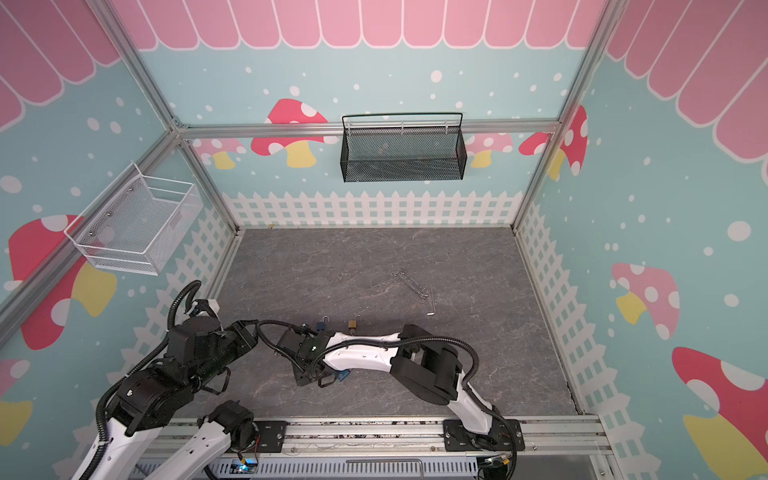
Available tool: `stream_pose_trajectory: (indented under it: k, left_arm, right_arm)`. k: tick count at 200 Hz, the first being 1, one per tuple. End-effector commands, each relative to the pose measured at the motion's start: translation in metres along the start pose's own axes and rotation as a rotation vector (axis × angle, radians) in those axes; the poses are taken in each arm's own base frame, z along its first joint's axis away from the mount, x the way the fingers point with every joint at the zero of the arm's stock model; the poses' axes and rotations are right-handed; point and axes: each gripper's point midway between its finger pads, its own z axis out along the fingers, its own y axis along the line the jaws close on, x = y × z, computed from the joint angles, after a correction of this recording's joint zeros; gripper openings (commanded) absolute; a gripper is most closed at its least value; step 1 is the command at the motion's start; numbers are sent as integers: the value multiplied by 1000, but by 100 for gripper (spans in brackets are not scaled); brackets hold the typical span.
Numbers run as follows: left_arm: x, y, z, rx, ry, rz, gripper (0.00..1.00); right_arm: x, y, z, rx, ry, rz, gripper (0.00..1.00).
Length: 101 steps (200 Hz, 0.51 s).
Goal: Unlock with the key
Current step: 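Lower the open right gripper over the silver key ring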
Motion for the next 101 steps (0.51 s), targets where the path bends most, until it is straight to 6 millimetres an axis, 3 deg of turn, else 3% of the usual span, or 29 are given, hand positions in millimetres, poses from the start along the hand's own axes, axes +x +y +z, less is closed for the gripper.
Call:
stream_pose_trajectory:
  k: [1,101]
  left_arm:
    - [-6,4,-9,-9,-24,5,47]
    - [-4,5,-14,11,-29,5,48]
  right_arm:
    - [-6,0,2,29,-33,66,42]
    - [-13,-4,11,80,-52,76,36]
